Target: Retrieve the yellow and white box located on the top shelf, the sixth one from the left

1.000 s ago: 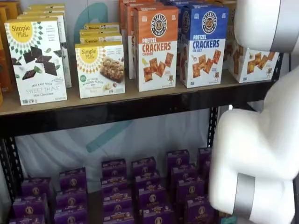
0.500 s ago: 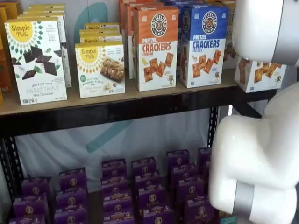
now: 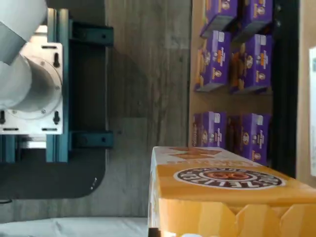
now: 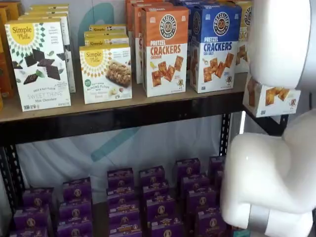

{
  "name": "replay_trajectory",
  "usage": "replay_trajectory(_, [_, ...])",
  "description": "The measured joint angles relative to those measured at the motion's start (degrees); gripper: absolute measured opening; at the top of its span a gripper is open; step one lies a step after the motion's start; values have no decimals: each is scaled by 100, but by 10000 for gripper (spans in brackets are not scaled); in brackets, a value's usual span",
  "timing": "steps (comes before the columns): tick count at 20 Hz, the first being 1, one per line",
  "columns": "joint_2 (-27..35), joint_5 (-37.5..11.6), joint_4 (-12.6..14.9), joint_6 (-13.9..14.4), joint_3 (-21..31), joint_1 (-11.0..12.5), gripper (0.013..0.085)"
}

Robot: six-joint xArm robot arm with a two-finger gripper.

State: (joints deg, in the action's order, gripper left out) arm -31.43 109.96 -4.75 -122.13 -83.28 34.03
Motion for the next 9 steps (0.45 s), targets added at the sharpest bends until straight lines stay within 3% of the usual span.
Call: replay_trajectory(9, [-520,222,19,470,469,-461,610])
